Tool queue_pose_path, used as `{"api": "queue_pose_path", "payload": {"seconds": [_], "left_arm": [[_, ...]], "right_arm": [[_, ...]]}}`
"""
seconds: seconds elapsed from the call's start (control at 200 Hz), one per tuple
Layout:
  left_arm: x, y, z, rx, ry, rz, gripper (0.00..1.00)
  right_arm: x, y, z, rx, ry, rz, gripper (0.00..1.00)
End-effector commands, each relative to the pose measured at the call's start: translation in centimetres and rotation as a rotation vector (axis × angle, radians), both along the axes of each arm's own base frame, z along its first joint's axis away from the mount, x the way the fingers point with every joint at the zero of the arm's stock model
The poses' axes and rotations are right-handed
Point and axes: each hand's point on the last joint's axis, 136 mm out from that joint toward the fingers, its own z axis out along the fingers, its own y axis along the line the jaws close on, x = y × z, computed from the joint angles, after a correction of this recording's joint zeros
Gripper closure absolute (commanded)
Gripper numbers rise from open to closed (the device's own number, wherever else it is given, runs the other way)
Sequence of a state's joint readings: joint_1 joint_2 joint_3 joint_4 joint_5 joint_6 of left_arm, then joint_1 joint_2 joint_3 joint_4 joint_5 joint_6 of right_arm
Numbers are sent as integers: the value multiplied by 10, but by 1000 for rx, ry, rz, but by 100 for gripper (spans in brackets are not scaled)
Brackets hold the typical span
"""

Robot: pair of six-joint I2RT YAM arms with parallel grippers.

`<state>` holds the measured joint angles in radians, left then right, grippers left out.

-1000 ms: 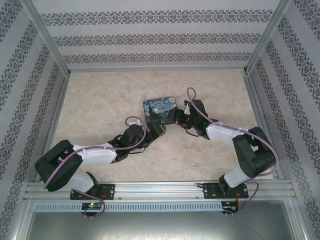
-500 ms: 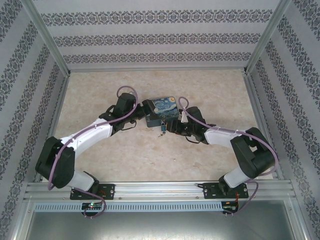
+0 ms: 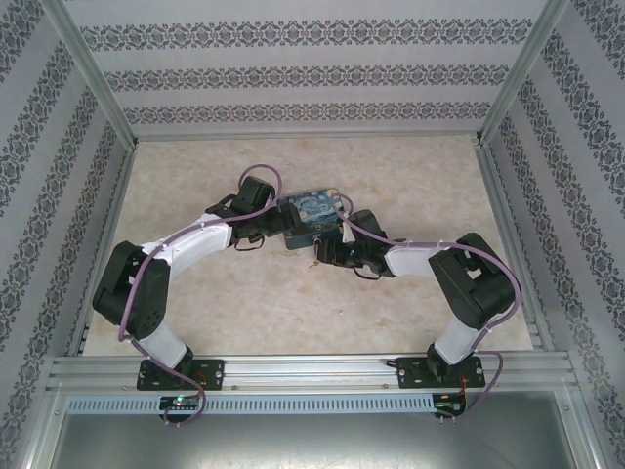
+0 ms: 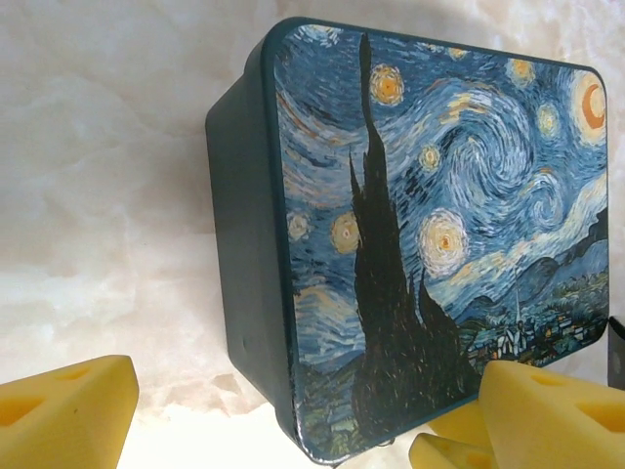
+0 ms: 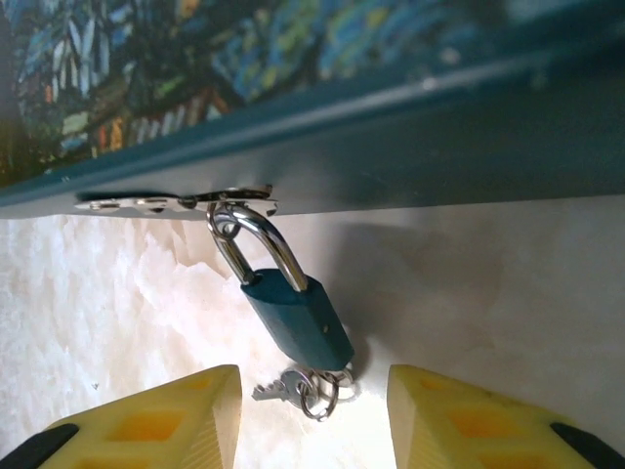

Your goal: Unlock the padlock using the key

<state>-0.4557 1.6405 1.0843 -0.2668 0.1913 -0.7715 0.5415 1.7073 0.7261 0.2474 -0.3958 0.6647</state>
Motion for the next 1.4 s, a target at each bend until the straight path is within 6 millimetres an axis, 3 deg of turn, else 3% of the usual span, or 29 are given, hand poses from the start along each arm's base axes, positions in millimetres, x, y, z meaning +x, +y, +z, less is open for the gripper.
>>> {"api": "queue_pose_path", "payload": {"seconds": [0.0, 0.26, 0.659, 0.844, 1.009, 1.079, 1.394], "left_arm": [[3, 4, 1, 22, 7, -22, 10], [4, 2, -3, 16, 11, -26, 10], [1, 4, -5, 26, 8, -35, 10], [0, 10, 0, 49, -9, -33, 10], [0, 9, 5, 43, -19, -37, 10], [-1, 9, 6, 41, -20, -42, 10], [-3, 10, 4, 31, -14, -43, 9]], "right_arm": [[6, 9, 0, -7, -26, 17, 56], [7, 17, -6, -9, -16, 27, 59], [7, 8, -13, -13, 7, -29, 99], [6, 5, -5, 2, -5, -52, 100], [2, 2, 7, 13, -48, -52, 58], [3, 0, 8, 6, -64, -41, 49], [14, 13, -1, 6, -96, 27, 45]]}}
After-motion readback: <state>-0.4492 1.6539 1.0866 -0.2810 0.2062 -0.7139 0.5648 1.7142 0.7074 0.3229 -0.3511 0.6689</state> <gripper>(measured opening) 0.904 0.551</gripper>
